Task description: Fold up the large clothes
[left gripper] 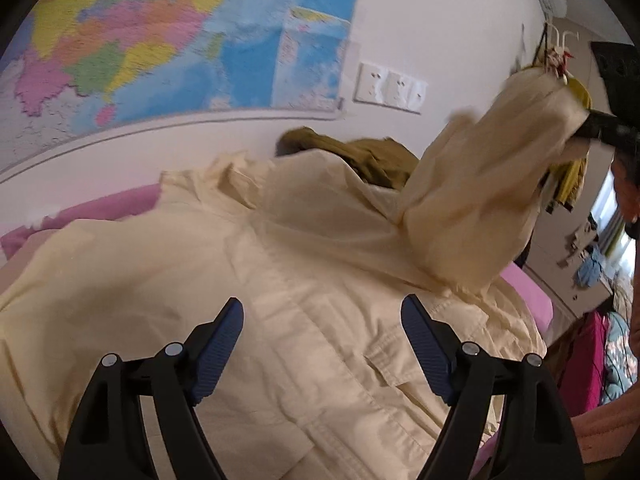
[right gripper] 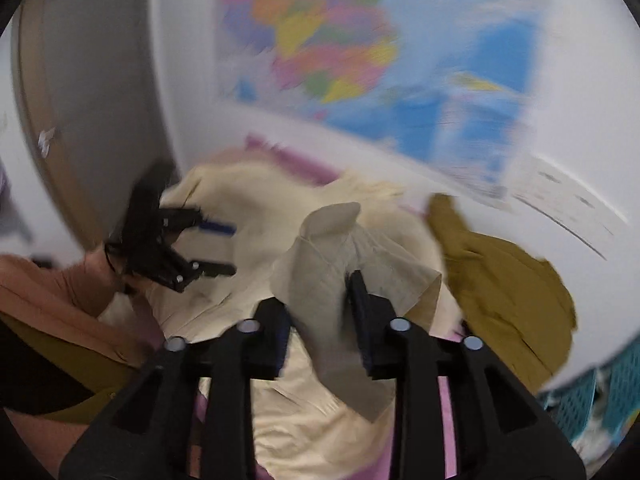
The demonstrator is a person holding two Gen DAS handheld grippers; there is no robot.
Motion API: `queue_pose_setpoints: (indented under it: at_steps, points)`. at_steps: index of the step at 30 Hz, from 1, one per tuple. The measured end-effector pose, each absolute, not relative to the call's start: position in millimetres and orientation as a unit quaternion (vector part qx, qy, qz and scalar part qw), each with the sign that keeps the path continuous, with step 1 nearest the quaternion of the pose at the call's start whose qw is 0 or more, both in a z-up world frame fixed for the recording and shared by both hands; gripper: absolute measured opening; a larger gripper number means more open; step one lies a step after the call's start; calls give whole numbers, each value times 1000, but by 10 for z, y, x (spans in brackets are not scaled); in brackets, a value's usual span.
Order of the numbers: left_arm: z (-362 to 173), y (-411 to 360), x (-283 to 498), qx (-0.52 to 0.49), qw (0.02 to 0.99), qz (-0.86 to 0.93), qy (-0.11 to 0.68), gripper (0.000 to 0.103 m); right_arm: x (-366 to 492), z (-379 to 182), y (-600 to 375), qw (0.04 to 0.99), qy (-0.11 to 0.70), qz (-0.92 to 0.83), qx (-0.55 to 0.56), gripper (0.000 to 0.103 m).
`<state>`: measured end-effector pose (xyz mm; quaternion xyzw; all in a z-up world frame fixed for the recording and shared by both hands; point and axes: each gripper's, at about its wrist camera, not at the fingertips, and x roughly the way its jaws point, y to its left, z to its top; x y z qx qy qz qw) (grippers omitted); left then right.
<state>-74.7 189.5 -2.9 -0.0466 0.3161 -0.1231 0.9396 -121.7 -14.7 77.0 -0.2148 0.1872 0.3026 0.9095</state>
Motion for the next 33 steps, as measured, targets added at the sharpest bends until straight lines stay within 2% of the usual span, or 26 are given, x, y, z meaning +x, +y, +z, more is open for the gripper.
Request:
queue_pose_setpoints:
  at_steps: [1, 2, 3, 4, 5, 9, 12, 14, 19, 22, 23, 24, 25, 26, 27, 28, 29, 30, 31, 32, 33]
  points:
    - [-14, 1941, -775, -51, 941, -119, 312, 78, -1105, 720, 40, 900, 204, 312, -226, 36]
    - [-1, 2000, -798, -56, 943, -112, 310, 78, -1027, 690, 156, 894, 214, 315, -235, 44]
    - [3, 2059, -831, -62, 943, -105, 308, 78, -905, 635, 293, 889, 228, 315, -243, 59]
    - [-2, 2101, -859, -67, 944, -101, 308, 78, -821, 599, 360, 886, 238, 312, -247, 66]
    - [-16, 2155, -892, -73, 943, -96, 310, 78, -748, 557, 439, 884, 246, 304, -258, 69]
    - [-85, 2227, -981, -72, 942, -89, 317, 79, -723, 595, 392, 886, 241, 312, -243, 69]
    - [-159, 2208, -951, -68, 938, -98, 327, 84, -666, 622, 124, 902, 226, 310, -198, 76]
    - [-230, 2176, -878, -59, 934, -94, 341, 85, -591, 588, -49, 911, 226, 302, -168, 77]
    - [-483, 2122, -649, -19, 913, -72, 402, 86, 9, 139, -731, 931, 264, 247, -54, 79]
    - [-625, 2244, -562, -43, 898, -85, 430, 86, 450, -197, -1156, 926, 295, 232, 41, 79]
    - [-672, 2295, -523, -56, 892, -89, 439, 82, 618, -324, -1280, 921, 309, 227, 68, 79]
    - [-704, 2327, -489, -62, 889, -89, 444, 69, 727, -412, -1367, 919, 313, 221, 88, 80]
    - [-723, 2347, -463, -65, 888, -85, 447, 60, 852, -518, -1462, 913, 318, 226, 117, 80]
    - [-743, 2366, -430, -68, 886, -80, 451, 43, 944, -602, -1521, 905, 324, 236, 142, 80]
    - [-751, 2380, -394, -65, 887, -73, 452, 33, 1066, -708, -1598, 894, 327, 247, 181, 80]
    - [-744, 2390, -380, -62, 889, -67, 449, 29, 1121, -763, -1612, 888, 328, 256, 195, 80]
    - [-724, 2404, -362, -56, 893, -58, 443, 22, 1182, -817, -1611, 880, 330, 271, 207, 72]
    - [-695, 2413, -349, -54, 896, -54, 438, 17, 1221, -858, -1594, 869, 331, 294, 219, 55]
    - [-659, 2422, -328, -53, 898, -50, 433, 15, 1249, -879, -1567, 859, 333, 317, 226, 45]
    - [-611, 2456, -309, -50, 903, -43, 424, 11, 1248, -854, -1533, 857, 328, 330, 221, 21]
    - [-573, 2460, -309, -47, 907, -39, 418, 10, 1213, -798, -1523, 863, 314, 334, 211, 8]
